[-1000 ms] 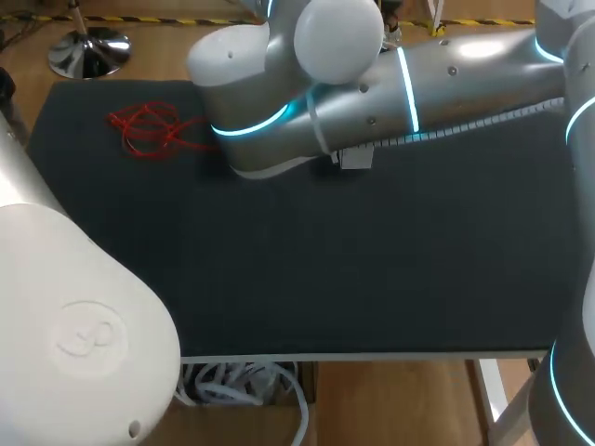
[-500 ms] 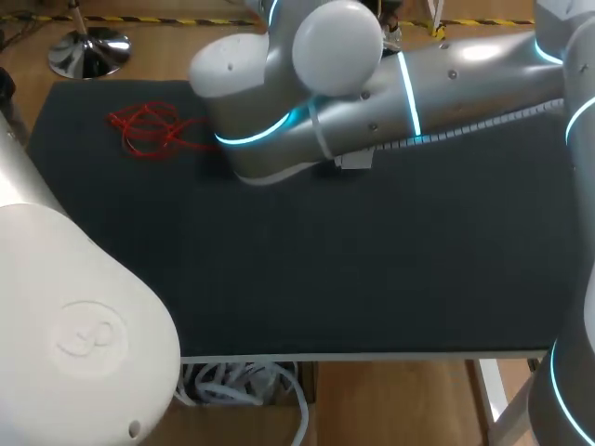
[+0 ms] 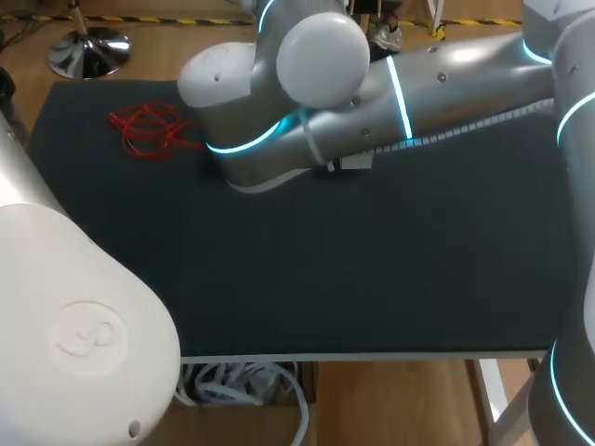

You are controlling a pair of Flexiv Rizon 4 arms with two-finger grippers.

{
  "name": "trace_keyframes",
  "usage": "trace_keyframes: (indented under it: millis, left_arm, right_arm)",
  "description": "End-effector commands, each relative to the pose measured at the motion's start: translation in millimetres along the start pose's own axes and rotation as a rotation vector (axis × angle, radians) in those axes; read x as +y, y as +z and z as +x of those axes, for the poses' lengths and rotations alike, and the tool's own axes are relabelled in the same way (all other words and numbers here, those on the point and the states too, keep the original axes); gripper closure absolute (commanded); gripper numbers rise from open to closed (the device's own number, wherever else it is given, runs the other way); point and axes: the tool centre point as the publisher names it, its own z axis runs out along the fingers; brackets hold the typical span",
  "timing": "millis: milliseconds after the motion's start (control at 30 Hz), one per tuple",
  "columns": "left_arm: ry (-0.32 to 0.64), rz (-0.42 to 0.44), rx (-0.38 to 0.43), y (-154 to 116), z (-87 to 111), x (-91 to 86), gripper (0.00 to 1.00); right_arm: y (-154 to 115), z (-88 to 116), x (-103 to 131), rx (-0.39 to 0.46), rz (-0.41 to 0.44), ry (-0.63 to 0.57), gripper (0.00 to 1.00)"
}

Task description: Grab the tape and strap the tape.

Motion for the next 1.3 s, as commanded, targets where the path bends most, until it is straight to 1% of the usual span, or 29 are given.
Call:
trace_keyframes:
  millis: [33,200,400,733,933,1300]
  left_arm:
    - [-0.001,-0.003,0.003,-0.9,-0.5,-0.5,1.00]
    - [-0.001,-0.003,0.003,-0.9,-0.5,-0.5,1.00]
    - [-0.001,-0.003,0.003,-0.9,-0.5,-0.5,1.00]
    - [-0.001,-0.003,0.003,-0.9,-0.5,-0.5,1.00]
    - [-0.001,-0.003,0.003,-0.9,-0.5,-0.5,1.00]
    - [-0.001,-0.003,0.003,-0.9,-0.5,-0.5,1.00]
  right_arm:
    - [-0.6,-0.6,3.7,-0.015,0.052,-0.030,1.00]
    - [-2.3,-4.3,-2.0,-0.035,0.077,-0.035,1.00]
    - [-2.8,-5.5,-1.0,-0.053,0.086,-0.049,1.00]
    - [-1.8,-8.0,-3.6,-0.078,0.130,-0.096,1.00]
    - [-0.9,-10.3,-1.5,-0.095,0.132,-0.106,1.00]
    - [1.1,-7.4,2.0,-0.092,0.127,-0.107,1.00]
